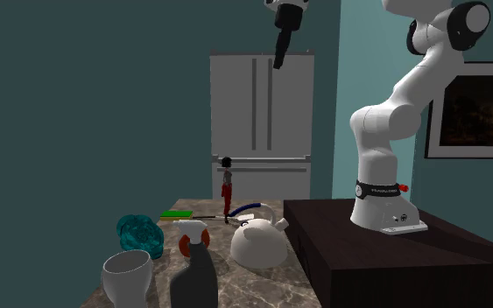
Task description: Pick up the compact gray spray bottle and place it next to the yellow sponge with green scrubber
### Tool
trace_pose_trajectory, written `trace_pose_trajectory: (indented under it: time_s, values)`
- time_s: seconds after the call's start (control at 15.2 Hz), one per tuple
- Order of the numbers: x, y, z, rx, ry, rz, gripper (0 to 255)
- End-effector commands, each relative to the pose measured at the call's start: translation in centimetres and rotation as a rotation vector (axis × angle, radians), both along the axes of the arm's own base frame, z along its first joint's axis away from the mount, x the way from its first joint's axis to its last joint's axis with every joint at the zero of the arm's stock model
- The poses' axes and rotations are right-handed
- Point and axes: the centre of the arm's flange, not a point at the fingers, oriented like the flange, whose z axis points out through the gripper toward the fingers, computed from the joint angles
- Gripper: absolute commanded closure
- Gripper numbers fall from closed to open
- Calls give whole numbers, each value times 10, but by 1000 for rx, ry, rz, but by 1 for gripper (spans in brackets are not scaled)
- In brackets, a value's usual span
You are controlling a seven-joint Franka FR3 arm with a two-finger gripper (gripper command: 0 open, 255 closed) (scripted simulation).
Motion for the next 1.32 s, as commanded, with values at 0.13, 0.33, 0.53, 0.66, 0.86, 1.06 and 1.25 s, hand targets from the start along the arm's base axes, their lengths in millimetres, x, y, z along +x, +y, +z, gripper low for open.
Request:
trace_pose_trajectory:
  time_s: [0.13,0.33,0.53,0.66,0.86,1.06,1.25]
  values:
    - [12,12,-20,6,3,-3,0]
    - [30,29,-50,16,8,-8,0]
    - [48,47,-80,25,12,-12,0]
    - [60,59,-100,32,15,-16,0]
    - [78,77,-129,41,20,-20,0]
    - [95,95,-159,51,24,-25,0]
    - [113,114,-189,60,29,-30,0]
